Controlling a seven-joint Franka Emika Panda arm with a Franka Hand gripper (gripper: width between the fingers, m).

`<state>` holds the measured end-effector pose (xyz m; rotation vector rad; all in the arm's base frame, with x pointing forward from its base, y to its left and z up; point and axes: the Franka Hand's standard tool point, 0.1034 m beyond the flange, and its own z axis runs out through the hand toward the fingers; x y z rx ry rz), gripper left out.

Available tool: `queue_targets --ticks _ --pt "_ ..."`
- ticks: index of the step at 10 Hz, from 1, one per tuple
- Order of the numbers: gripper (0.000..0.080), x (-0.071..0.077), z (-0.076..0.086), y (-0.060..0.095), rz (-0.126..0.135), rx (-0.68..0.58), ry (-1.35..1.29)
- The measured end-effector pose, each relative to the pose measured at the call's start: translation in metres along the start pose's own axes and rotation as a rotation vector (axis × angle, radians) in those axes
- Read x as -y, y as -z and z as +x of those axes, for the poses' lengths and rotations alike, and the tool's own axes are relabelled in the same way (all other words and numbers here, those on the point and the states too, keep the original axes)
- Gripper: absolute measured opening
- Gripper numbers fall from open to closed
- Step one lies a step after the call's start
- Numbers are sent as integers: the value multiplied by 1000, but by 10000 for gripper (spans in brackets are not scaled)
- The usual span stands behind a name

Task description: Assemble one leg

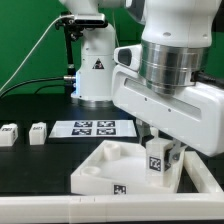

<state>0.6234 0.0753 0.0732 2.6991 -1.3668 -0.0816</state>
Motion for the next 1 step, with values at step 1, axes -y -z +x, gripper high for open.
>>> queue_targets --ticks 1 --pt "578 0 0 0 0 0 0"
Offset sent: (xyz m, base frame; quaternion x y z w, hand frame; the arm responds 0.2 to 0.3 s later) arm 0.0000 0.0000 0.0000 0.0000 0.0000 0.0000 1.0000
